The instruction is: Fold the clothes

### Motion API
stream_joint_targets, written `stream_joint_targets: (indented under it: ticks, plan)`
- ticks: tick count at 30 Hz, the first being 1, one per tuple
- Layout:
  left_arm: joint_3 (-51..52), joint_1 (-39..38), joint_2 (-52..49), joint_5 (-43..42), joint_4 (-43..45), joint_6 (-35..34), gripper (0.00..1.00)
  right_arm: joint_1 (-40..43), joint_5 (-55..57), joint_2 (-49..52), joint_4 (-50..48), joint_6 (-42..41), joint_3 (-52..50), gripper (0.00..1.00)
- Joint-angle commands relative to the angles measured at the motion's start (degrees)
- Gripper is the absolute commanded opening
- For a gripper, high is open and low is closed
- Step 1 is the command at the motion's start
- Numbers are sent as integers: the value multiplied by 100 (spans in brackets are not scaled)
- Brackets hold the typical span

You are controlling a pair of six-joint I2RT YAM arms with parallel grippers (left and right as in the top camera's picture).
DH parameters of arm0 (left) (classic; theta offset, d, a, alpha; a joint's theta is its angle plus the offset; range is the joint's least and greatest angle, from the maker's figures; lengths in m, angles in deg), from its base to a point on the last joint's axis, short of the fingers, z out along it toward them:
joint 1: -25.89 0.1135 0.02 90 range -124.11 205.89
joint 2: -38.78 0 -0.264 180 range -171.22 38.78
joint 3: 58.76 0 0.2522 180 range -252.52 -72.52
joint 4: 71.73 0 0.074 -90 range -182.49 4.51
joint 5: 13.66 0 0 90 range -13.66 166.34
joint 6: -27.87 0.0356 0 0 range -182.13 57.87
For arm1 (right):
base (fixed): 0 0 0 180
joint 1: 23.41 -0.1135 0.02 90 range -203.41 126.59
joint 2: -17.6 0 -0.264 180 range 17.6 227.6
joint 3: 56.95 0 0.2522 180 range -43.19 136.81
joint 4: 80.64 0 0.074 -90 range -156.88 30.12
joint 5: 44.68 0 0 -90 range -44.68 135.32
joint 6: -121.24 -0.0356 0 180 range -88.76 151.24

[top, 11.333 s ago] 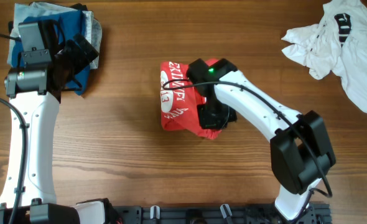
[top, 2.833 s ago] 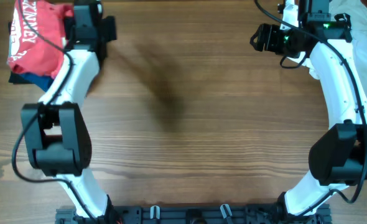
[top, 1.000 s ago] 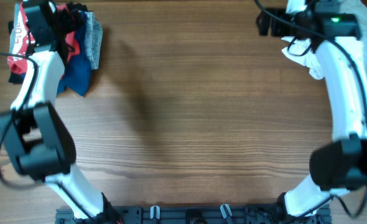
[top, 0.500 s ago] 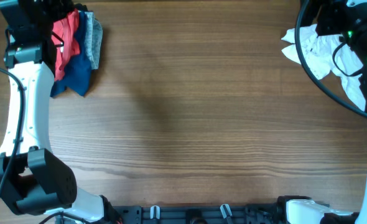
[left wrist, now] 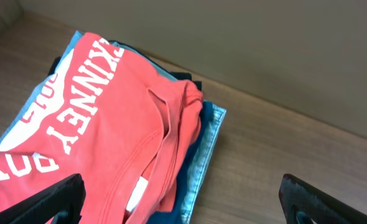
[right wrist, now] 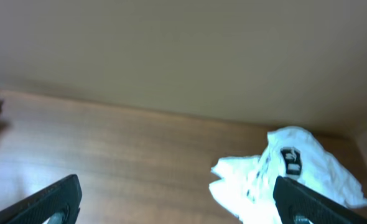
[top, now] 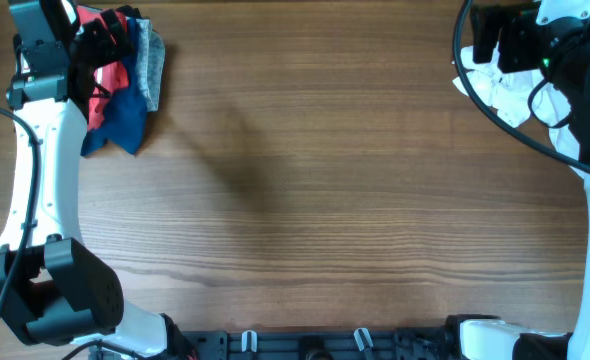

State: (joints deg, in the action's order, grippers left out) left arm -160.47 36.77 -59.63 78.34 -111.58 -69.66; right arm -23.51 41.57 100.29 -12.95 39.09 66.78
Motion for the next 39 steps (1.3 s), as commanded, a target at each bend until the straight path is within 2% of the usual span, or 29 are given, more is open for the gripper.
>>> stream_joint_targets:
  ticks: [1,5,11,17,22,30,36,39]
  plan:
    - [22,15,-37,-44,-212,111,100,-44,-118,-365,-584,96,-450,100]
    - [22,15,-37,-44,-208,111,100,-44,-289,-1058,-1679,20,-1591,100]
    - [22,15,-37,-46,-208,111,100,-44,-286,-2758,-3888,-46,-4441,100]
    - [22,15,-37,-46,-208,111,100,-44,-278,-4607,-5069,-208,-7049,100]
    - [22,15,-37,-44,-208,111,100,-44,-267,-6054,-5740,-352,-8786,100]
    - [22,15,-37,-44,-208,111,100,-44,-273,-7287,-6568,-356,-10389,100]
    - [22,15,-37,-46,-208,111,100,-44,-289,-7936,-6577,-352,-10933,100]
    - [22,15,-37,-46,-208,111,100,-44,-293,-8268,-6260,-352,-10968,100]
